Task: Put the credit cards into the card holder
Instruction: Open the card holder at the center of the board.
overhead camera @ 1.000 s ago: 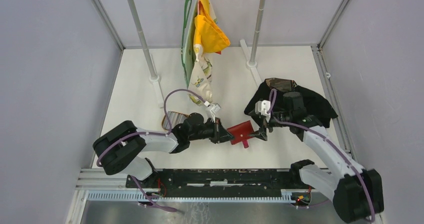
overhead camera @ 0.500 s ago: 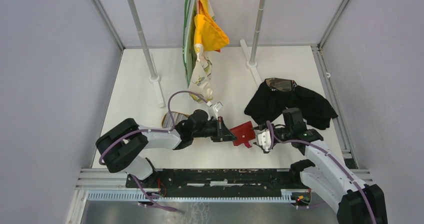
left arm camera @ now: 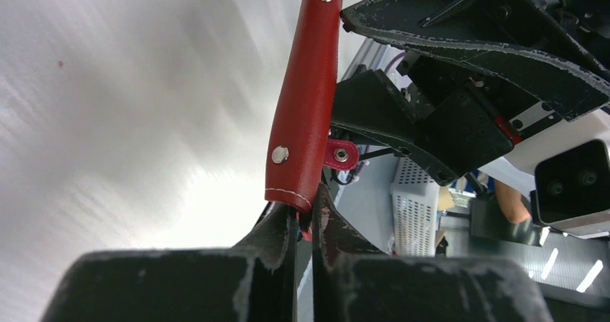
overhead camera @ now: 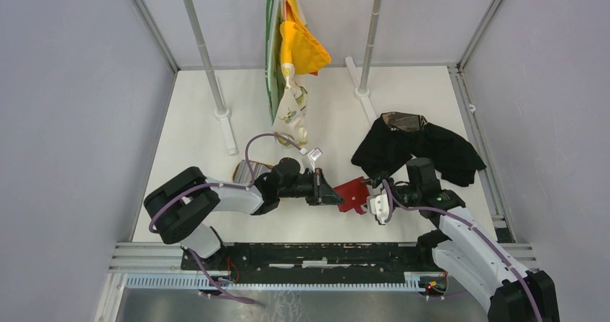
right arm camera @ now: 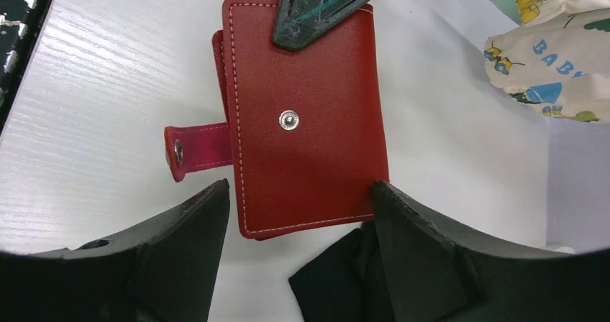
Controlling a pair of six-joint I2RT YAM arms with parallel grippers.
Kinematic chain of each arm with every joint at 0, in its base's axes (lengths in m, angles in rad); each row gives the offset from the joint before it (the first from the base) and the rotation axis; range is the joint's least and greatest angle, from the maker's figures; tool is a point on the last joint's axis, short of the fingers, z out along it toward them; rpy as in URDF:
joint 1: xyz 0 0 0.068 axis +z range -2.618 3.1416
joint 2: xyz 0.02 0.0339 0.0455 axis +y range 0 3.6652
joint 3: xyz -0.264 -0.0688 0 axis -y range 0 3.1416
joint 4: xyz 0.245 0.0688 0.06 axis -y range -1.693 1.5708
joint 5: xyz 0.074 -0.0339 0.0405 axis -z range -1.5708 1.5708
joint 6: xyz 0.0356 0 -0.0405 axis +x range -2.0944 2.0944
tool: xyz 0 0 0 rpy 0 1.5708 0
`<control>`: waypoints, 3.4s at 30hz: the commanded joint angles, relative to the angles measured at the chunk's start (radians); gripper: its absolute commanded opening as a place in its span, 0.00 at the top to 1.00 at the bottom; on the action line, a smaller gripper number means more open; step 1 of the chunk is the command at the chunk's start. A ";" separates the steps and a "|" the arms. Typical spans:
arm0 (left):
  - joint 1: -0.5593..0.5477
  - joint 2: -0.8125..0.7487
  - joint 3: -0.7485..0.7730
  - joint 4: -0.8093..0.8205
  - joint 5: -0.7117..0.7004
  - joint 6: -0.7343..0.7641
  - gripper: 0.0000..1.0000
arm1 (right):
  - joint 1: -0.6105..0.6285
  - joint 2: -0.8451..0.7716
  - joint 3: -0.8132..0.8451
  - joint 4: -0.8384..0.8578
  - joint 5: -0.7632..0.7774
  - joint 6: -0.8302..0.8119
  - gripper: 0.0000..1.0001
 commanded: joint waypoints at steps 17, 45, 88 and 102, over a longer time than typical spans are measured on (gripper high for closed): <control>0.002 0.241 -0.036 0.491 0.142 -0.196 0.95 | 0.010 -0.031 0.032 0.041 0.027 0.056 0.87; -0.062 -0.264 -0.032 -0.286 -0.328 0.464 0.31 | 0.008 0.104 0.182 -0.127 0.014 0.153 1.00; -0.255 0.024 0.170 -0.188 -0.569 1.069 0.59 | 0.008 0.192 0.196 -0.095 -0.002 0.264 0.97; -0.122 0.007 0.045 -0.066 -0.336 0.632 0.98 | -0.013 0.077 0.162 -0.060 -0.061 0.249 0.25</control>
